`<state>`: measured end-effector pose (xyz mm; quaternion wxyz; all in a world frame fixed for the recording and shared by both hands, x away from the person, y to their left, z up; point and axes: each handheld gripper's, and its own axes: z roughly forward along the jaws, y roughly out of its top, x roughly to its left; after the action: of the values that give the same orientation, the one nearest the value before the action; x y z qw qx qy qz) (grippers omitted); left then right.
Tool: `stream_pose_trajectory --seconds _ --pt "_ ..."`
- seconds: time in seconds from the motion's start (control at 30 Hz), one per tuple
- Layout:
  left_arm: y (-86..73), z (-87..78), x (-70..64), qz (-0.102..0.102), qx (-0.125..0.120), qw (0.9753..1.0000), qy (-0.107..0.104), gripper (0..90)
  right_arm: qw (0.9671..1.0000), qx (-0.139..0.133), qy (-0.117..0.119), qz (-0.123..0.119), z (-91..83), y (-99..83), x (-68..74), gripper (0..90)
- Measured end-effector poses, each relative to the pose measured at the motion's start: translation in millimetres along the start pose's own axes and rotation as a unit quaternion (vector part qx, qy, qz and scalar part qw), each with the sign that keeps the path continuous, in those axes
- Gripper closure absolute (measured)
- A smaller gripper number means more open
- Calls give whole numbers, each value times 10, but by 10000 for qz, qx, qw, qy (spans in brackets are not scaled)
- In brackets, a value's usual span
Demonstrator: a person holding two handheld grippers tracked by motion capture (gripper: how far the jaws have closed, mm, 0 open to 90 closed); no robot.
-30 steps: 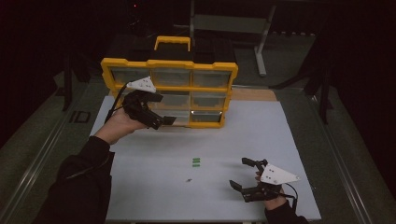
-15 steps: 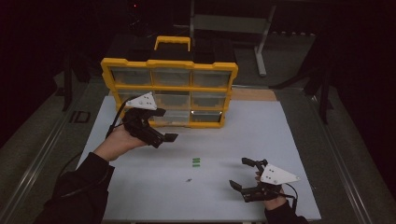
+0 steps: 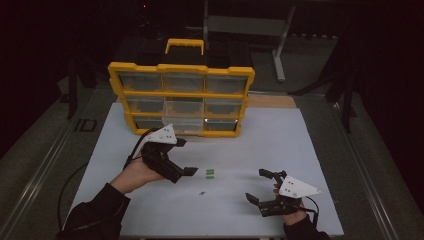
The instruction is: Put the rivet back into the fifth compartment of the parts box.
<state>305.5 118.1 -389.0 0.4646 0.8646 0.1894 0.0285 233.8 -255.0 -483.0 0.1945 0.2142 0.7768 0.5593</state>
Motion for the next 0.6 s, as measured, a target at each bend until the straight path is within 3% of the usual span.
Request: stream_pose_trajectory --seconds 0.23,0.6 --pt "-175 180 -101 -22 -8 9999 -126 0 10000 -9 -4 -4 -1 0 -2 123" --pt "-423 501 -207 -34 202 9992 -329 35 10000 -9 -9 -9 -5 1 -4 123"
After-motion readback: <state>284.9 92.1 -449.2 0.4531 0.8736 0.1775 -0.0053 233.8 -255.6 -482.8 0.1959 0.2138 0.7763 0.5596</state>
